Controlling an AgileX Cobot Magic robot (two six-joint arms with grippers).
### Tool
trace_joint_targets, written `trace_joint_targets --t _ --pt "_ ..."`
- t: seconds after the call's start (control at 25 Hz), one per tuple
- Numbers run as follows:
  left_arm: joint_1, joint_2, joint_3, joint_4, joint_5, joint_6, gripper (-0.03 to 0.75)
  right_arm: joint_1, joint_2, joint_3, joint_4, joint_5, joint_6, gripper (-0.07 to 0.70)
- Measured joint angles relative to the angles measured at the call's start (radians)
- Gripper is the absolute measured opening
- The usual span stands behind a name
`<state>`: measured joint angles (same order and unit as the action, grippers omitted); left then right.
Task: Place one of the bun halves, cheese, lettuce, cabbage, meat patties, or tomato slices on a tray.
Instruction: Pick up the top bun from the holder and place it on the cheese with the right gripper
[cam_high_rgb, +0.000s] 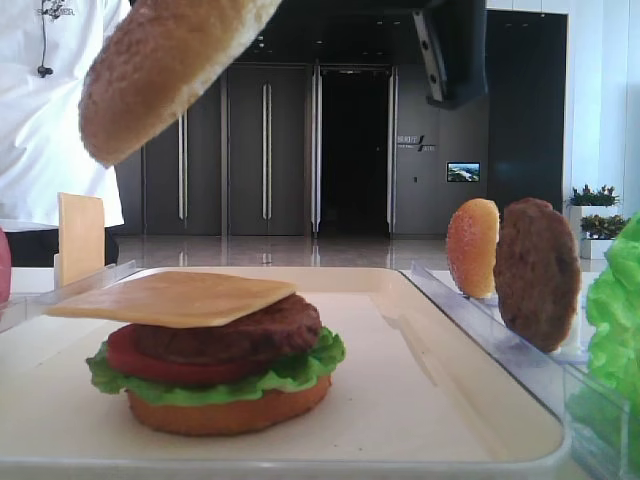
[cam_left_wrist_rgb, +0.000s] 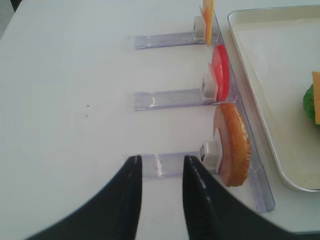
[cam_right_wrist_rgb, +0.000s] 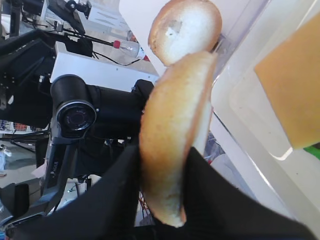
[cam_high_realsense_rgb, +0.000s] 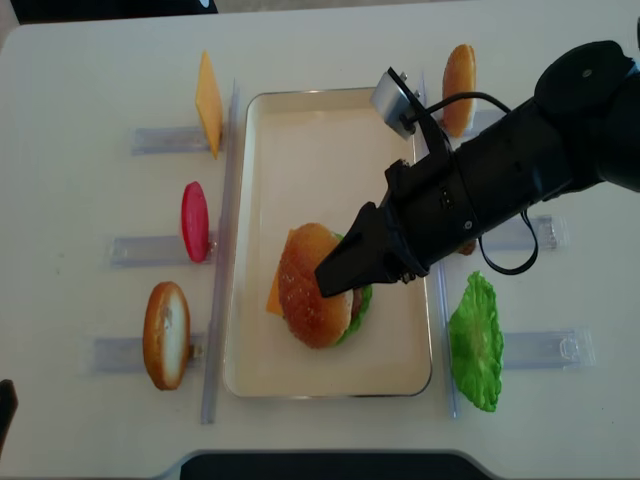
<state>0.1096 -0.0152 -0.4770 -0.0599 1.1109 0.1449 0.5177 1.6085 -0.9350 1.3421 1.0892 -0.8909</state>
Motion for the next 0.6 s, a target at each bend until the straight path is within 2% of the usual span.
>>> trace_joint_targets --t 0.12,0.36,0.6 --pt "0.000 0.000 0.000 0.000 0.000 0.000 0.219 -0.005 0.026 0.000 0.027 0.011 -0.043 0.219" --pt "0.000 0.000 0.000 0.000 0.000 0.000 0.219 -0.047 0.078 0.000 0.101 0.074 -0.116 0.218" --pt "0.000 0.000 0.000 0.000 0.000 0.000 0.219 -0.059 0.087 0.000 0.114 0.092 -0.158 0.218"
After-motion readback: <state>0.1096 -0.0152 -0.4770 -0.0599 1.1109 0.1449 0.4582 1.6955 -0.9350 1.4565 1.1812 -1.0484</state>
